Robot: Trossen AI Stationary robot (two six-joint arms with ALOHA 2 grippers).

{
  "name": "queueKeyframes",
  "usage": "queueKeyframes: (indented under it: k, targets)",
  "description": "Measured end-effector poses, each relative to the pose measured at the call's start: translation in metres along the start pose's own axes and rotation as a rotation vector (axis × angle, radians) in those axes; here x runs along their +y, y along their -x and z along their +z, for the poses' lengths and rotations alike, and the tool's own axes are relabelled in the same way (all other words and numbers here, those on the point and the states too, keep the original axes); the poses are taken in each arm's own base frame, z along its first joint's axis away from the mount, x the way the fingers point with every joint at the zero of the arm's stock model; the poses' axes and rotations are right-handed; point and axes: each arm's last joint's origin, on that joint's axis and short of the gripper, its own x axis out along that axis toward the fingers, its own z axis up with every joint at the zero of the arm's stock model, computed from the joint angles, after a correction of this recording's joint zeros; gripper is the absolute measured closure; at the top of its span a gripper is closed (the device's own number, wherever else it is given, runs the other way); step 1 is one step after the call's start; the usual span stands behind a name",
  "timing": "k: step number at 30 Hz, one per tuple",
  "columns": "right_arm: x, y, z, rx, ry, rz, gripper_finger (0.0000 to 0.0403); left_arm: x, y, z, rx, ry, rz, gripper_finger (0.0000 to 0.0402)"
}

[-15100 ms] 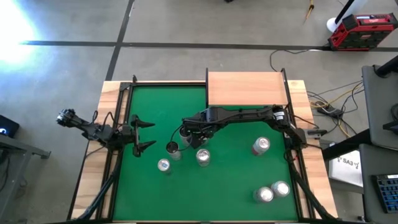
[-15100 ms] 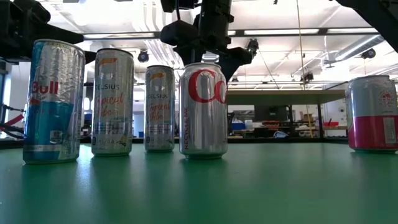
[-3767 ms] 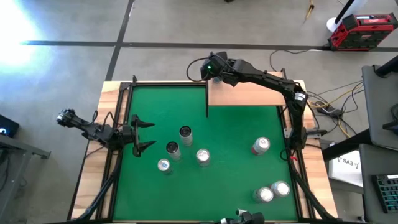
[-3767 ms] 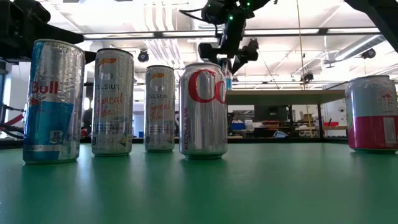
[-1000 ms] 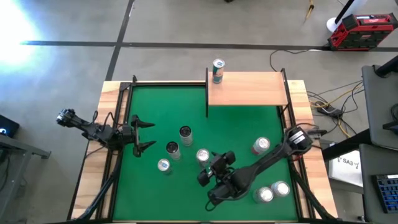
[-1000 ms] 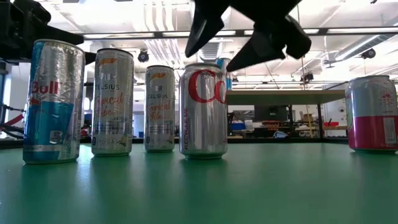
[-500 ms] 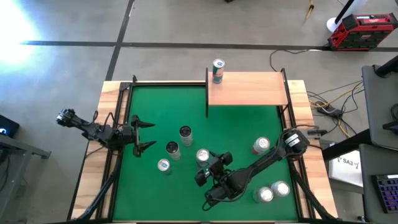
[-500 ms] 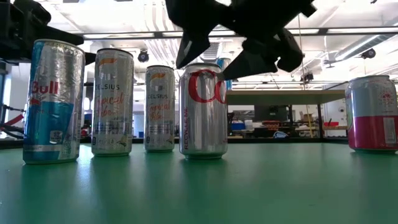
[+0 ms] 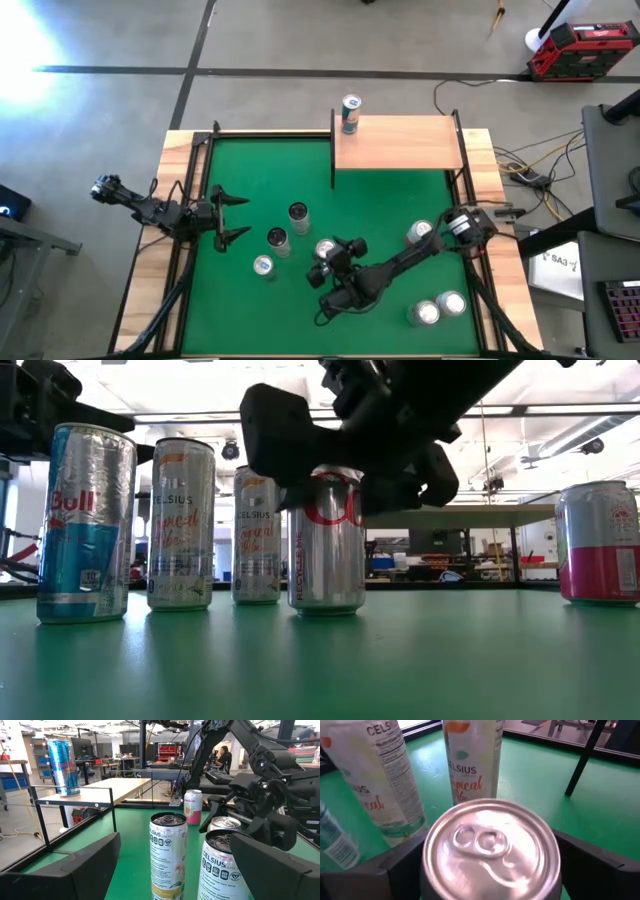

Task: Place canned beverage on shelf
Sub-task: Put the top red-silver soda can on the shelf

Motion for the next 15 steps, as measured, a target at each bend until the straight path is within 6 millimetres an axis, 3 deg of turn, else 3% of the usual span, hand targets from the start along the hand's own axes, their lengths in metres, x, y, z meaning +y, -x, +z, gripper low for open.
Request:
queueKeyframes:
  k: [8, 15]
  targets:
    - [-0.001, -0.015, -0.005, 0.001, 0.014, -0.027, 0.0119, 0.000, 0.000, 0.000, -0.001, 0.001, 0.000, 0.0041]
    - [-0.001, -0.013, -0.002, 0.004, 0.010, -0.023, 0.0120, 0.000, 0.000, 0.000, -0.001, 0.001, 0.000, 0.0041]
